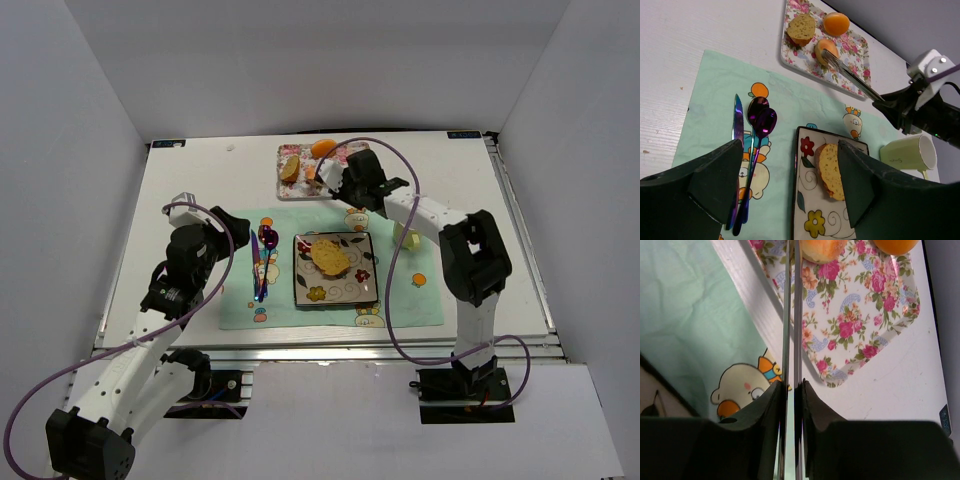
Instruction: Place the bread
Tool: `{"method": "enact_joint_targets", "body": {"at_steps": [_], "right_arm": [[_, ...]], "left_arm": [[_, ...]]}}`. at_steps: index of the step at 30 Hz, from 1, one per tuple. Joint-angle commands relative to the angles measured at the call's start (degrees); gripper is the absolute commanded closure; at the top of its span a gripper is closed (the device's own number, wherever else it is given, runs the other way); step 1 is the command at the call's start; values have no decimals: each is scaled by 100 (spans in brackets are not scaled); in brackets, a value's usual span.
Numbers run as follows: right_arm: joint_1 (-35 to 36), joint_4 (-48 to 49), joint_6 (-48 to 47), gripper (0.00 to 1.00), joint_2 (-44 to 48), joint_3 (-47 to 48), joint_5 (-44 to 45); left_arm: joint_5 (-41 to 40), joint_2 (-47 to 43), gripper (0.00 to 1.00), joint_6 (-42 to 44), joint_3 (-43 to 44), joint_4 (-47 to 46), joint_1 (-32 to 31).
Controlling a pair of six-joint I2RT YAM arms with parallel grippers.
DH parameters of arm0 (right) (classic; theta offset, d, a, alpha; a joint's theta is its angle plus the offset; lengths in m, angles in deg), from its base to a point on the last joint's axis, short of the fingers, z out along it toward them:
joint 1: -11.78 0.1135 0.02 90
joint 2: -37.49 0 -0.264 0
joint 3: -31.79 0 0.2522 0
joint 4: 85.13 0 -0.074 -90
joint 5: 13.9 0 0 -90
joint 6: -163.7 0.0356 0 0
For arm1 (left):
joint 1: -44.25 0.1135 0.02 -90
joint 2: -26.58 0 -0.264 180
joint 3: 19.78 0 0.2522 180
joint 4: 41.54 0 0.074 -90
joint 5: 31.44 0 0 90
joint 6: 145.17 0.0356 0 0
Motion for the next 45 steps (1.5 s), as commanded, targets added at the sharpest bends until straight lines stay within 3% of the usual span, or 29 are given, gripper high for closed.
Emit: {"method": "enact_joint_targets", "body": {"at_steps": [1,13,22,29,35,39,41,45], "right_arm": [[25,257,128,91,864,-198,-142],[25,-401,453,94,2877,-1665,-958],[34,-2071,594,94,5160,-3098,-1714],[34,-2274,611,91,5761,-3934,-1786],[42,-2054,550,84,5560,-4110,-1777],[42,-2238,401,64,5594,-3996,-2031],[34,-2309,357,59,5717,-3908,-2190],[34,-2309,436,58,5902,-3724,-2313]], "left_arm": [[34,-101,15,-45,64,-123,2],[149,5,15,-10,90,-273,2],[237,-65,14,-98,-112,-387,2],[351,-22,15,-107,-200,-475,2],[334,-4,14,-98,-147,-449,2],[272,-118,15,-116,-147,-378,2],[246,-188,15,-142,-191,-352,2],[263,-232,15,-177,-244,-369,2]]}}
